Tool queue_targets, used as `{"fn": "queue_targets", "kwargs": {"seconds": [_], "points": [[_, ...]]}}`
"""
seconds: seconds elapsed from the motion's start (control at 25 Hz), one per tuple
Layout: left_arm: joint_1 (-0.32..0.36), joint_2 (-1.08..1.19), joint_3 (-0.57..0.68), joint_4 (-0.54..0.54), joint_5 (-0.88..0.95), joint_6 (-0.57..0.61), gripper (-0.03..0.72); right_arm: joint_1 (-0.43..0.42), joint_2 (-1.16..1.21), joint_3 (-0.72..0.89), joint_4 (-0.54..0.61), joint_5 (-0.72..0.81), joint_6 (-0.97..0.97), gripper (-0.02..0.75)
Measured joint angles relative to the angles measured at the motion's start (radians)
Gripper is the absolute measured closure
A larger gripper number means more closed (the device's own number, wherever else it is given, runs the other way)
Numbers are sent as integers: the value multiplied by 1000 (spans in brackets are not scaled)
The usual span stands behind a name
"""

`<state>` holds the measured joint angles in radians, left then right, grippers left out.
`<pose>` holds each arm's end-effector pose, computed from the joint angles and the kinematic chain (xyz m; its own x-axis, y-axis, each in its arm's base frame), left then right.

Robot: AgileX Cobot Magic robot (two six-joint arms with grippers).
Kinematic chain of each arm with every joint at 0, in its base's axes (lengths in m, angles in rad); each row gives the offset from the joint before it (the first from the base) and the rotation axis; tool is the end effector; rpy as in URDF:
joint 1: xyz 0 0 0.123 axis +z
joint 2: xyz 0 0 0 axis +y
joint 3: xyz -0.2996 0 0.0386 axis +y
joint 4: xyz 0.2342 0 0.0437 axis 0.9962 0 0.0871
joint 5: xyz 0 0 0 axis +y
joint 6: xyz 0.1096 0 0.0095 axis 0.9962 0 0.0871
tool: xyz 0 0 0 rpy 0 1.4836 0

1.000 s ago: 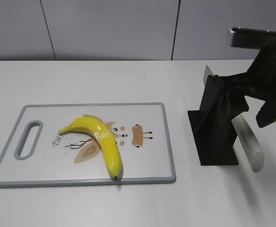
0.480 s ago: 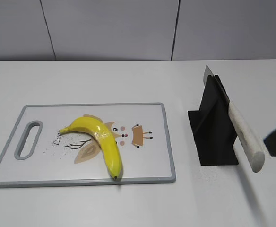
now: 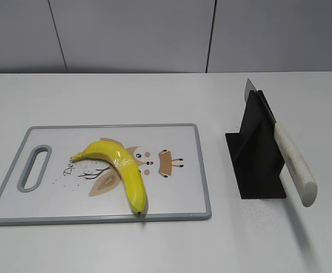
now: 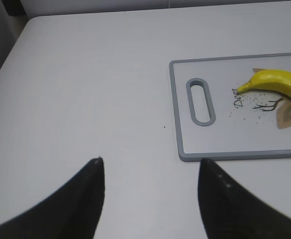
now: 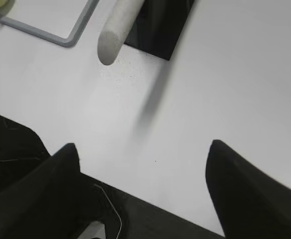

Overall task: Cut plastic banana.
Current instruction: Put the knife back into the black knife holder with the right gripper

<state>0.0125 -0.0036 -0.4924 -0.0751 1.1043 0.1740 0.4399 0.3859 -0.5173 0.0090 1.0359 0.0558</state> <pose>-0.0192 -0.0076 0.2558 -0.4856 0.1333 -0.8640 0.1146 0.9895 0.0883 0.0346 0.0172 0.2653 -0.6846 -0.2555 -0.6826 -0.3900 0.9196 0.0469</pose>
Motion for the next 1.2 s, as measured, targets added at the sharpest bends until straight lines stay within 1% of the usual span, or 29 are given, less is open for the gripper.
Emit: {"fn": "queue_targets", "kwargs": {"seconds": [0.28,0.52,0.64,0.84,0.96,1.04,1.2], "points": [[0,0,0,1,0,-1,117,0,-261,9,-2,3,0,143],[0,0,0,1,0,-1,117,-8,-381,11,-3,4,0,143],[0,0,0,0,0,-1,118,-72,-392,11,-3,4,0,144],[0,0,0,2,-1,-1,132,-266,-392,11,-1,4,0,144],[0,0,0,2,-1,-1,136,-347,-392,11,0,4,0,144],[0,0,0,2,-1,-1,136,-367,-392,11,0,4,0,144],[0,0,0,2,-1,-1,136,-371,-392,11,1,4,0,144]]}}
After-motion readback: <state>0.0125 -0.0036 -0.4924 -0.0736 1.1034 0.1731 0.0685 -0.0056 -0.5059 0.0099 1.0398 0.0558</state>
